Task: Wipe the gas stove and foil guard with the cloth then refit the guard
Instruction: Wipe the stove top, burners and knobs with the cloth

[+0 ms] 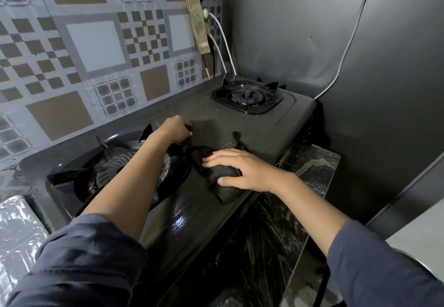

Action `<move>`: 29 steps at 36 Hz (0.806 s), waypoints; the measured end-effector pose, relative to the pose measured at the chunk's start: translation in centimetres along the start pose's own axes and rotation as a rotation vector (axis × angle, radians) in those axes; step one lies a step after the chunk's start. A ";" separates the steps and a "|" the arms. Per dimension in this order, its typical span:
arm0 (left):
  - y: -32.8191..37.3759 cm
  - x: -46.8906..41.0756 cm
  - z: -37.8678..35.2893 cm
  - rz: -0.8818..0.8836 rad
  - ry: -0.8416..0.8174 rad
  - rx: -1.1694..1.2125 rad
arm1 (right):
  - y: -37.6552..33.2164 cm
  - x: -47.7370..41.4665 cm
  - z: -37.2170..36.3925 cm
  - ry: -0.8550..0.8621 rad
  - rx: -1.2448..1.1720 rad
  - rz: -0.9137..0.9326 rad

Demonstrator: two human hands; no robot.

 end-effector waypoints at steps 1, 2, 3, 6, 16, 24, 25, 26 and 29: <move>0.0 0.1 0.0 0.008 0.002 -0.001 | 0.3 0.1 0.3 -0.001 -0.003 0.006; 0.1 0.1 0.0 0.014 0.005 -0.002 | 0.8 0.1 0.5 0.000 -0.006 0.001; 0.1 0.1 -0.1 0.019 0.008 0.000 | 1.3 0.1 0.7 -0.002 -0.008 -0.010; 0.3 0.2 0.0 0.028 0.018 0.005 | 2.7 -0.2 1.2 -0.001 0.008 -0.035; 1.6 -0.3 -1.0 0.016 -0.015 0.014 | 8.4 -1.5 4.0 0.005 0.138 -0.186; 3.6 -1.5 -2.1 0.104 0.000 -0.006 | 13.6 -1.4 7.1 0.006 0.143 -0.230; 4.0 -1.8 -2.4 0.115 0.001 -0.001 | 14.3 -1.3 7.5 0.005 0.140 -0.228; 4.3 -2.1 -2.6 0.127 0.000 0.005 | 14.9 -1.3 7.8 0.002 0.140 -0.224; 5.2 -3.0 -3.4 0.155 0.006 0.033 | 16.5 -1.3 8.9 0.002 0.138 -0.193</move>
Point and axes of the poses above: each hand's wrist, its own x-axis away from the middle knuckle, its own z-axis out of the back of the hand, y = z × x, the point moved 10 cm from there along -x, towards the middle knuckle, and after that the axes turned 11 degrees about y, right-handed, at the moved point
